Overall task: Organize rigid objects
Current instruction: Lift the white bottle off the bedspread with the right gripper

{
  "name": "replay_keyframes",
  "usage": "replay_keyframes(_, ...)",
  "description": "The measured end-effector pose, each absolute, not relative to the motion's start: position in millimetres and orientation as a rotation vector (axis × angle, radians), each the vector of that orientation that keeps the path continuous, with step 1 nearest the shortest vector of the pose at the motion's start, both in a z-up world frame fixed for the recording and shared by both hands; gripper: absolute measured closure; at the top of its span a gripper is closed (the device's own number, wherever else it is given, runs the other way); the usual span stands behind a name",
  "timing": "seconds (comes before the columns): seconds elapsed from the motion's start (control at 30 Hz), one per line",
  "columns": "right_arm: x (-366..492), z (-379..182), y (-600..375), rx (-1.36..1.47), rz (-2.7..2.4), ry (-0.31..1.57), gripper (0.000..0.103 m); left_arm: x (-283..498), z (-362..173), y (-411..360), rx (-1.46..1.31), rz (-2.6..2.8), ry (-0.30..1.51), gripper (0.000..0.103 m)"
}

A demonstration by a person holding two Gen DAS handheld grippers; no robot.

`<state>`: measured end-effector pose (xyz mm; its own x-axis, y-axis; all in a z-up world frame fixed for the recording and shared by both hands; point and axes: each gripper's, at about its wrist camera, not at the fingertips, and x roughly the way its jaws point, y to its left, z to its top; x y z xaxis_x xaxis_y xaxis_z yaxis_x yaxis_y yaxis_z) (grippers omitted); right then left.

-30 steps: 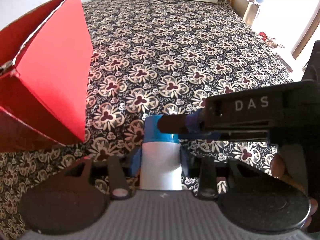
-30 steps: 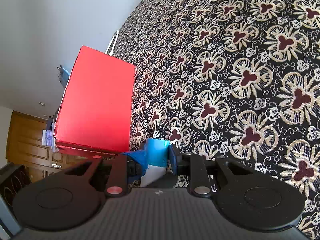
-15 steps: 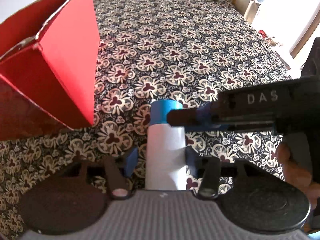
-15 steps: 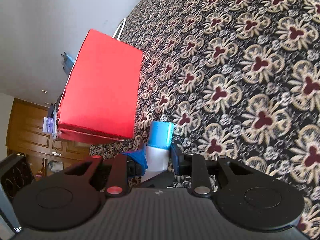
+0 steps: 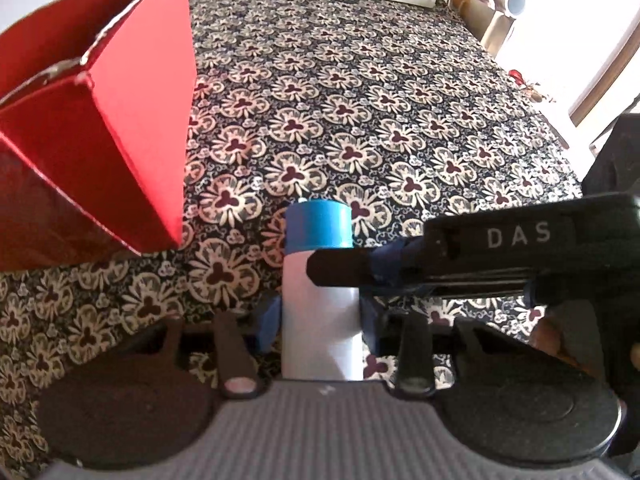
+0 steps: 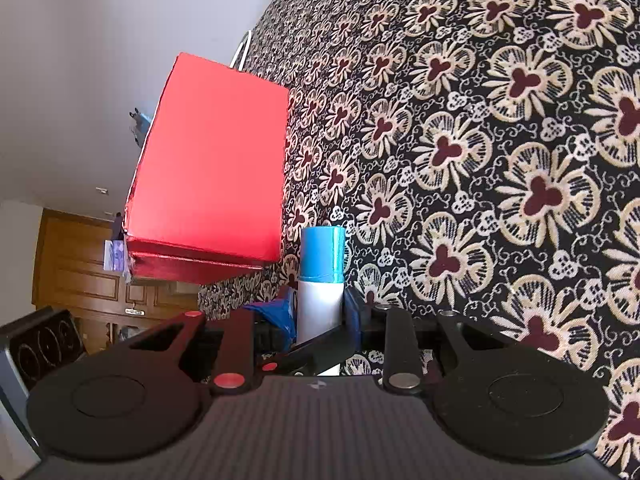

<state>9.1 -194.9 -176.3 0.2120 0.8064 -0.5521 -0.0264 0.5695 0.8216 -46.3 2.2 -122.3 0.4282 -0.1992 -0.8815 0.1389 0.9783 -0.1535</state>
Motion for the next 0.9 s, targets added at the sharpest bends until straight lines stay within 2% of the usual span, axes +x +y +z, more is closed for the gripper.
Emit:
replay_keyframes(0.2,9.6,-175.0,-182.6,0.796,0.664,1.235,0.092,-45.2,-119.4,9.8,-0.137,-0.251,1.133,0.066)
replay_keyframes(0.3,9.7,-175.9,-181.6,0.803,0.657,1.239,0.096,-46.1,-118.8,9.0,-0.130,-0.246,1.137,0.066)
replay_keyframes(0.7,-0.7,-174.3,-180.2,0.801,0.627,1.234,0.098,-48.3,-120.1,10.7,-0.125,-0.235,1.149,0.064)
replay_keyframes(0.9,-2.7,-176.3,-183.0,0.809,0.622,1.228,0.098,-53.6,-119.6,7.9,-0.087,-0.225,1.142,0.060)
